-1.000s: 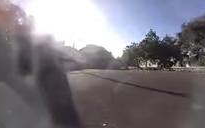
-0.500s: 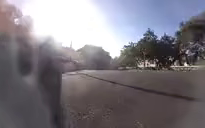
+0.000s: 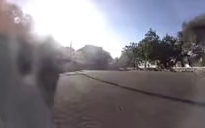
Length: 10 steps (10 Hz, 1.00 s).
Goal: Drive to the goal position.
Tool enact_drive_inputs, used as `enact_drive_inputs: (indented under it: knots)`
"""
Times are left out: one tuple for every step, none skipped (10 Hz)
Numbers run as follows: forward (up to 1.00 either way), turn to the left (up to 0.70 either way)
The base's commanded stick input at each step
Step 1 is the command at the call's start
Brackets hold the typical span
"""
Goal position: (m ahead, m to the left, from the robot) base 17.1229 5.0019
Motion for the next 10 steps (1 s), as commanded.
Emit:
enact_drive_inputs:
  knots:
    - [0.7, 0.0]
    - [0.7, 0.0]
    - [0.7, 0.0]
    - [0.7, 0.0]
    - [0.7, 0.0]
    - [0.7, 0.0]
    - [0.7, 0.0]
    - [0.7, 0.0]
    - [0.7, 0.0]
    - [0.7, 0.0]
